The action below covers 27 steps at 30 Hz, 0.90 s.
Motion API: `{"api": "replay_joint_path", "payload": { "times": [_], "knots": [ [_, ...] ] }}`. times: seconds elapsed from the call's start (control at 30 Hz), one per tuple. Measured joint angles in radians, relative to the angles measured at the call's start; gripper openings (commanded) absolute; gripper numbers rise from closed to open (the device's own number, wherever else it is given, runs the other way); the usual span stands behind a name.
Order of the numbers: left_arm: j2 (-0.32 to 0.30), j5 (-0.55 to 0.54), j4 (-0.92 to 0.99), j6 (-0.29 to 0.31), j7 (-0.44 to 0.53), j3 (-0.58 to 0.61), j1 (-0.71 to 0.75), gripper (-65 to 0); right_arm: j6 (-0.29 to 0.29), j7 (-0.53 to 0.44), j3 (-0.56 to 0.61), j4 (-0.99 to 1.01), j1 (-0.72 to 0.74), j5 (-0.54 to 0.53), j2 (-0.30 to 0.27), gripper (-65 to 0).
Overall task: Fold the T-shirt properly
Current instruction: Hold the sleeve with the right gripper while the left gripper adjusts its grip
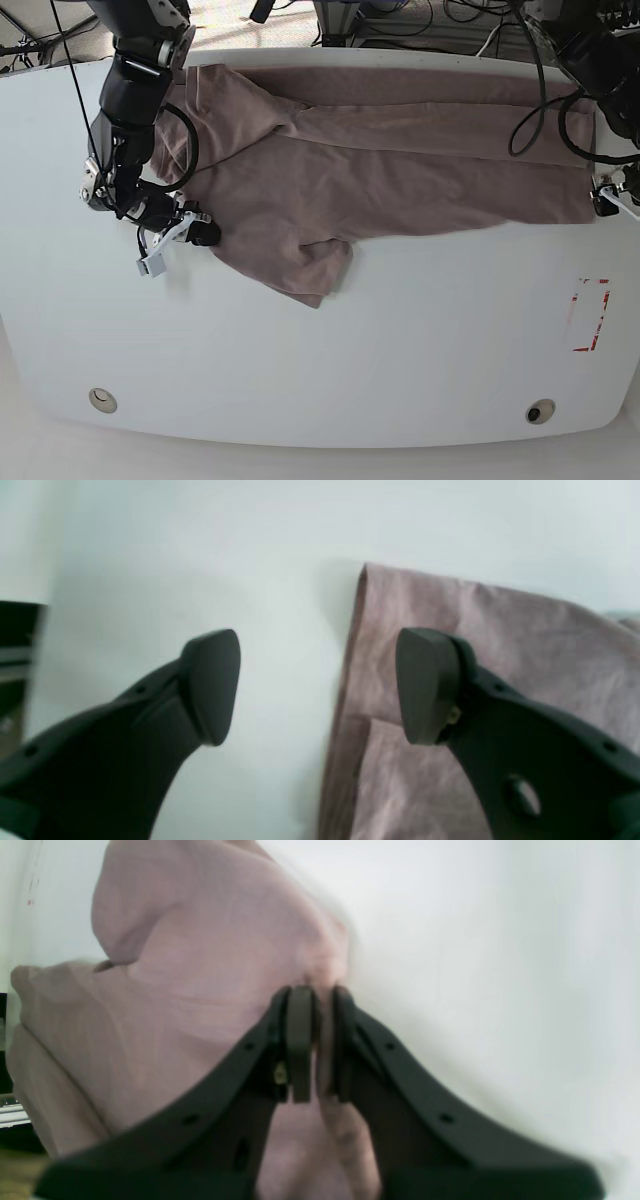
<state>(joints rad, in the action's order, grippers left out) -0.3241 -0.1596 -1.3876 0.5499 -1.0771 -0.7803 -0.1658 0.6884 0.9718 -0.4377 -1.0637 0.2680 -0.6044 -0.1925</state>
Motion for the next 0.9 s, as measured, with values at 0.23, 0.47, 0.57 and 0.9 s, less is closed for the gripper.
{"api": "replay_joint_path", "payload": {
  "times": [0.23, 0.47, 0.57, 0.9],
  "knots": [
    [-0.004, -0.004, 0.181, -0.036, 0.151, 0.027, -0.029, -19.7, 0.000, 0.001, 0.000, 0.000, 0.000, -0.001, 0.001, -59.0],
    [0.004, -0.007, 0.240, -0.031, 0.207, 0.113, -0.030, -20.4, 0.000, 0.001, 0.000, 0.000, 0.000, -0.001, 0.001, -59.0],
    [0.003, -0.006, 0.249, -0.031, 0.208, 0.113, -0.028, -25.4, 0.000, 0.001, 0.000, 0.000, -0.001, -0.001, 0.001, -59.3],
    [-0.006, -0.005, 0.295, -0.033, 0.292, 0.164, -0.029, -63.1, 0.000, 0.000, -0.002, 0.000, -0.020, -0.004, 0.001, -59.5]
  ]
}}
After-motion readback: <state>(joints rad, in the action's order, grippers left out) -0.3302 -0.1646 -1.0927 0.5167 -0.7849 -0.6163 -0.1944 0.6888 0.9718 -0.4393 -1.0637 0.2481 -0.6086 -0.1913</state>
